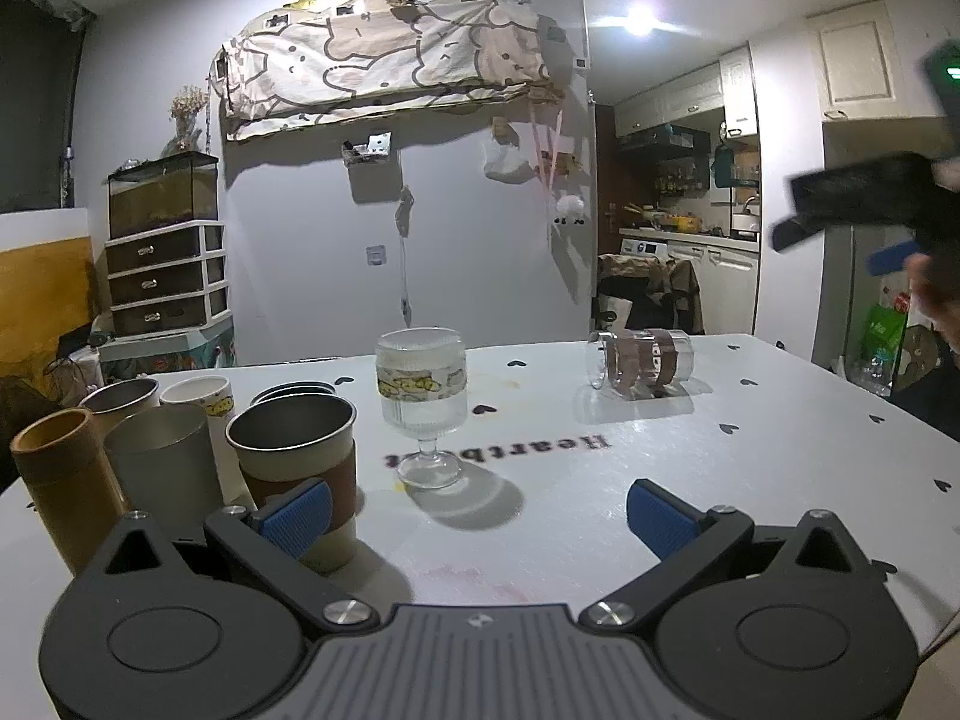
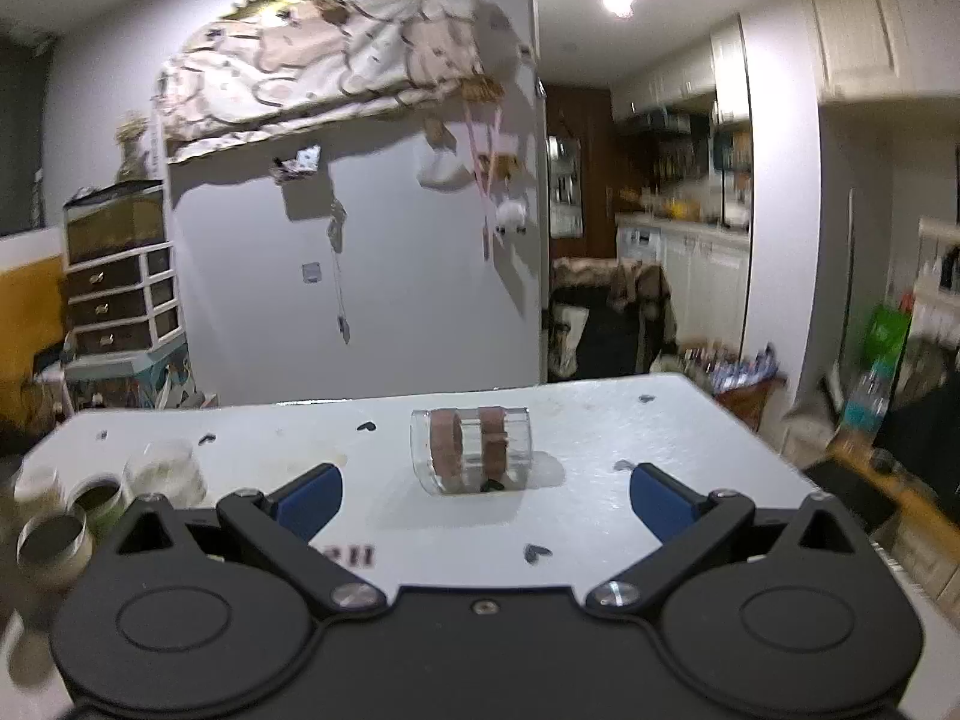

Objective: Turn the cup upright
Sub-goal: 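Move the right tool to the sideways clear banded glass mug and grasp it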

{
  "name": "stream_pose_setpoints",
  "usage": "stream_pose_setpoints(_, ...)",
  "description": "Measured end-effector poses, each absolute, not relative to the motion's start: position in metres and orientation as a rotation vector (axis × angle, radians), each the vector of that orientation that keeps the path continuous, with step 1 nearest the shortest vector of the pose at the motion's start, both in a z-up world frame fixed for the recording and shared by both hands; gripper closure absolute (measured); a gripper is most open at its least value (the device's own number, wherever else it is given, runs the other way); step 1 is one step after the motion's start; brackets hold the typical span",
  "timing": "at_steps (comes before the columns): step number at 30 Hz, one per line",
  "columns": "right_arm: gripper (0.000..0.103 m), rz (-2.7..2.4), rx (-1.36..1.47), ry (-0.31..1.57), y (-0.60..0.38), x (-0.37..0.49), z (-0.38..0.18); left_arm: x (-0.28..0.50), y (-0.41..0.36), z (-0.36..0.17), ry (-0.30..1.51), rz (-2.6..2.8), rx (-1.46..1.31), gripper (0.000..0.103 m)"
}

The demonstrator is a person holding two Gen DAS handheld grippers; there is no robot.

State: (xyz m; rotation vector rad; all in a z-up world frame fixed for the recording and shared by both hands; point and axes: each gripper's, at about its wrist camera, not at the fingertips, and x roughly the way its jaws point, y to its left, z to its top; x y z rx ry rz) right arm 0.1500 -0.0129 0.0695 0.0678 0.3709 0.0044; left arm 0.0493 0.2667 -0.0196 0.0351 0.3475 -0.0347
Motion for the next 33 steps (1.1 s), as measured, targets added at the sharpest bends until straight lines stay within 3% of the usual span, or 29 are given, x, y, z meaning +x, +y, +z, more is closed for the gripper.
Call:
stream_pose_setpoints(5,0.000,-0.014,0.155,0.443,-0.012,0.230,0.071,0.060,0.279,-0.027,0.363,-0.076,0.007,0.000)
stream_pose_setpoints(13,0.009,-0.084,0.099,0.482,-0.006,0.353,0.045,0.080,0.297,-0.043,0.363,-0.153,-0.007,0.000)
stream_pose_setpoints(21,0.010,0.149,-0.571,0.607,0.036,0.418,-0.016,0.107,0.311,-0.053,0.375,-0.154,-0.011,0.000)
stream_pose_setpoints(33,0.002,0.285,-1.033,0.700,0.067,0.462,-0.061,0.138,0.316,-0.067,0.458,-0.177,-0.051,0.000)
